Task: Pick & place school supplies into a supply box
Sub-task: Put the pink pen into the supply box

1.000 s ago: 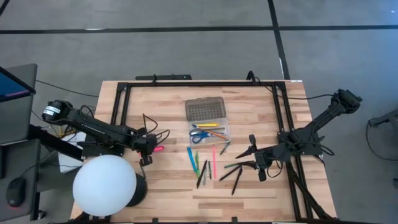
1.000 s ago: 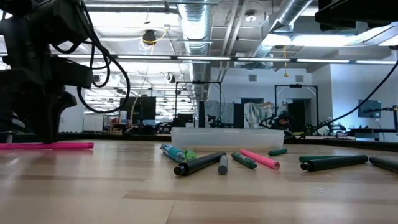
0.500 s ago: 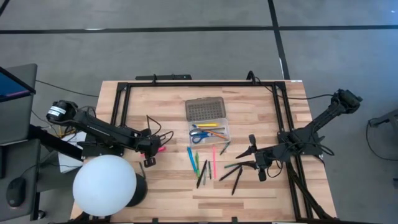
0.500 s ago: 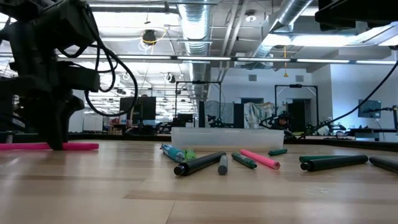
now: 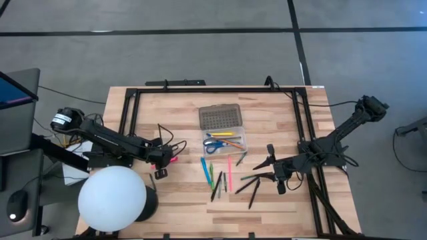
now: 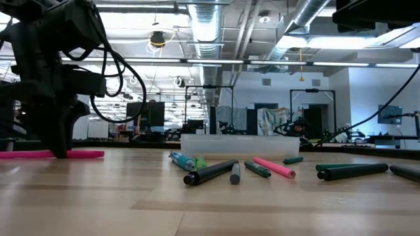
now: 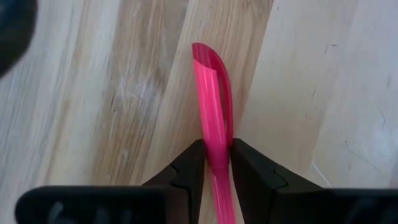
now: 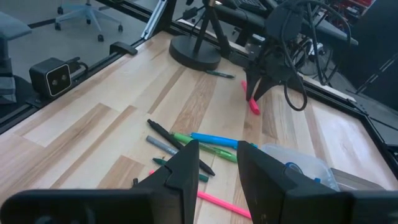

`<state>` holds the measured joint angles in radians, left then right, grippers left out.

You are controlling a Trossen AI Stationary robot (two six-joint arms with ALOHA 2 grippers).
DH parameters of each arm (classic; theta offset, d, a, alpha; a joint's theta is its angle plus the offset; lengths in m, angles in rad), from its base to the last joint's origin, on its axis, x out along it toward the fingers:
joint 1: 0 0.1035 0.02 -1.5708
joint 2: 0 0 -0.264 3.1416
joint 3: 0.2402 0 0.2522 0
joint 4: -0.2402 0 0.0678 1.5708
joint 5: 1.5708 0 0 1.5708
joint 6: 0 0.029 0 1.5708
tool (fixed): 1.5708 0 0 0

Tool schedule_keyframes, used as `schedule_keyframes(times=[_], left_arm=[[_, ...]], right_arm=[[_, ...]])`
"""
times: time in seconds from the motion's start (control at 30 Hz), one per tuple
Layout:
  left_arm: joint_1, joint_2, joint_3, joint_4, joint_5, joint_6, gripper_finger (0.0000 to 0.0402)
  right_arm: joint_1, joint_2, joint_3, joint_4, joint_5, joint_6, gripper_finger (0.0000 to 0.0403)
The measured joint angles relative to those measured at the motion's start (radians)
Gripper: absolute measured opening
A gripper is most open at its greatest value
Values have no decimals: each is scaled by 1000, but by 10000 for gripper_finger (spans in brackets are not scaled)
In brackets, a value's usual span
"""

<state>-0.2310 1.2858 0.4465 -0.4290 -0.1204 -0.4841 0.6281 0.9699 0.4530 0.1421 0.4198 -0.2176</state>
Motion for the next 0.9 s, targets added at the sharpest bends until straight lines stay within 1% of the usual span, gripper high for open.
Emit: schedule_keyframes(times=[0.27,0.9], left_arm=[[0,0,-1,-1,-2,0,50],[0,1,-2,0,-1,1,58]], right_arm=[[0,0,0,0,0,0,102],[0,0,0,0,0,0,102]])
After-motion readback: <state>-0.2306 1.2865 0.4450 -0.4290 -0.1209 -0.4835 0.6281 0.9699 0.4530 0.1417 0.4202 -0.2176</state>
